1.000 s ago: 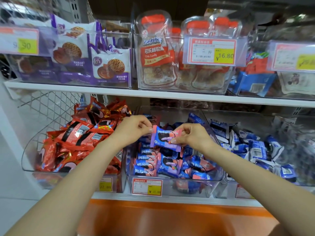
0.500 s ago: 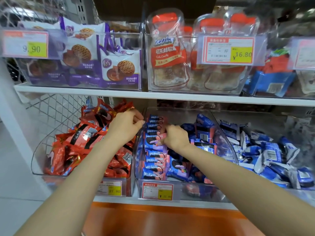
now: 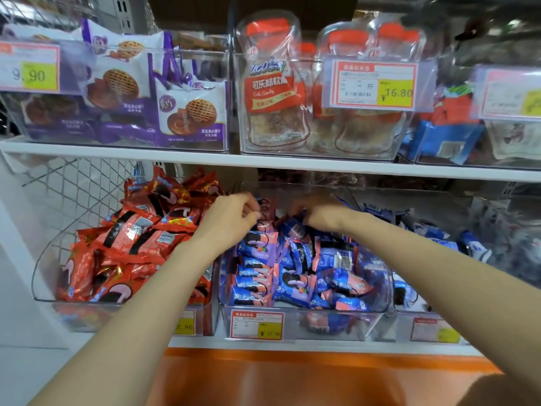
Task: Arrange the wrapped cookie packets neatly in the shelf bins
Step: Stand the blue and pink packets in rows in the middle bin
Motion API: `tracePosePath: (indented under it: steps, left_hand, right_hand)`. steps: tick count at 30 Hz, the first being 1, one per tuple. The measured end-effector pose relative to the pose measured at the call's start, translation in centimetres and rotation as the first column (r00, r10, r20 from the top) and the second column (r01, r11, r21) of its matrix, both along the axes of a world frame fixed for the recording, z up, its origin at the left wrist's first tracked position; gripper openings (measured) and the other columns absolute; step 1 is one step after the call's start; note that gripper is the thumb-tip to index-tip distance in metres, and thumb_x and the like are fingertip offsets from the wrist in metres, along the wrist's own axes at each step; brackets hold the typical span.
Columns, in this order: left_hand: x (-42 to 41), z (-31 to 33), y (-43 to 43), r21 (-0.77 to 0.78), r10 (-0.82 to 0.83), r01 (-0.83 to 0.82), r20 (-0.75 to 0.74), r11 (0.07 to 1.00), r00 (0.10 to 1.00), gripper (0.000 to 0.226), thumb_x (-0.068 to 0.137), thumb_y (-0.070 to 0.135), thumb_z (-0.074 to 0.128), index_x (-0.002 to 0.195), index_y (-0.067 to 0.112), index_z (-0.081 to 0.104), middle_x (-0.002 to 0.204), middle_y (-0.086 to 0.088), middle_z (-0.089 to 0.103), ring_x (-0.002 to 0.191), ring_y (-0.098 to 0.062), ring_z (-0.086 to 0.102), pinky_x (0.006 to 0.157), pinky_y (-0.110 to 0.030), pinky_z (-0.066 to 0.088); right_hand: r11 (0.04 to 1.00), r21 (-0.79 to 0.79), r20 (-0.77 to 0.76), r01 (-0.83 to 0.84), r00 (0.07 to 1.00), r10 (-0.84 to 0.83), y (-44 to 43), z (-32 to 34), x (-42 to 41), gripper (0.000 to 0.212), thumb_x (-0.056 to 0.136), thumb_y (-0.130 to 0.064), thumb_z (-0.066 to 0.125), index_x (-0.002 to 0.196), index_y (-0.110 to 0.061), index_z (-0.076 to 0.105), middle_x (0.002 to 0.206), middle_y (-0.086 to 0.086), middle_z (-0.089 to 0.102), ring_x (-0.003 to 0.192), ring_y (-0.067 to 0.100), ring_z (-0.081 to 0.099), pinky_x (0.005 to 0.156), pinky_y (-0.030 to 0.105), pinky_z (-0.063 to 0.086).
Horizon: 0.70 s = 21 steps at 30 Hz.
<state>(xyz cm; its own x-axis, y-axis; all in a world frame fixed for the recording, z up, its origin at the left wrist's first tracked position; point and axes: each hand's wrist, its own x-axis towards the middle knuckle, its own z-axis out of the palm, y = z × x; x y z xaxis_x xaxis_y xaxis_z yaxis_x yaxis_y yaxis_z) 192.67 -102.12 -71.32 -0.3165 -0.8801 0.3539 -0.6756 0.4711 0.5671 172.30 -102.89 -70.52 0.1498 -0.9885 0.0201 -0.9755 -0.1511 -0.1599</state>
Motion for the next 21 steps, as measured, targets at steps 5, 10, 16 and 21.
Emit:
tracePosePath:
  steps: [5, 10, 16, 21]
  left_hand:
    - [-1.5, -1.3, 0.6, 0.056, -0.127, 0.123, 0.066, 0.991, 0.99, 0.006, 0.089, 0.014, 0.059, 0.093, 0.013, 0.064, 0.073, 0.011, 0.054, 0.064, -0.001, 0.052, 0.065, -0.019, 0.047]
    - [-2.0, -1.5, 0.4, 0.121, -0.113, 0.111, 0.006, 0.986, 0.994, 0.008, 0.09, 0.007, 0.056, 0.095, 0.009, 0.062, 0.082, -0.003, 0.061, 0.067, -0.007, 0.057, 0.063, -0.017, 0.052]
    - [-2.7, -1.2, 0.5, 0.347, -0.057, 0.115, -0.174, 0.931, 0.983, 0.035, 0.092, 0.032, 0.056, 0.115, 0.005, 0.056, 0.101, -0.007, 0.063, 0.089, -0.018, 0.061, 0.082, -0.029, 0.049]
    - [-3.2, -0.7, 1.4, 0.607, -0.115, 0.319, -0.35, 0.728, 0.93, 0.008, 0.087, 0.024, 0.065, 0.088, 0.017, 0.063, 0.081, 0.003, 0.064, 0.062, -0.003, 0.058, 0.072, -0.023, 0.053]
  right_hand:
    - [0.949, 0.305, -0.146, -0.08, 0.981, 0.129, 0.0, -2.1, 0.2, 0.043, 0.082, -0.012, 0.069, 0.123, -0.012, 0.059, 0.12, 0.005, 0.062, 0.108, 0.023, 0.057, 0.079, 0.029, 0.047]
    - [0.997, 0.062, -0.042, -0.039, 0.998, 0.042, 0.1, -2.0, -0.8, 0.019, 0.077, -0.015, 0.074, 0.095, -0.01, 0.069, 0.094, 0.002, 0.068, 0.087, 0.018, 0.059, 0.065, 0.023, 0.037]
    - [0.998, -0.005, 0.695, -0.055, 0.718, 0.043, 3.9, 0.8, -1.7, 0.032, 0.075, 0.016, 0.064, 0.059, -0.012, 0.062, 0.084, -0.005, 0.065, 0.07, -0.003, 0.059, 0.069, 0.014, 0.049]
    - [0.998, -0.009, 0.832, -0.056, 0.554, 0.039, 5.4, -0.2, -1.9, 0.034, 0.079, 0.023, 0.052, 0.066, -0.007, 0.063, 0.075, -0.001, 0.067, 0.064, 0.002, 0.063, 0.061, 0.013, 0.05]
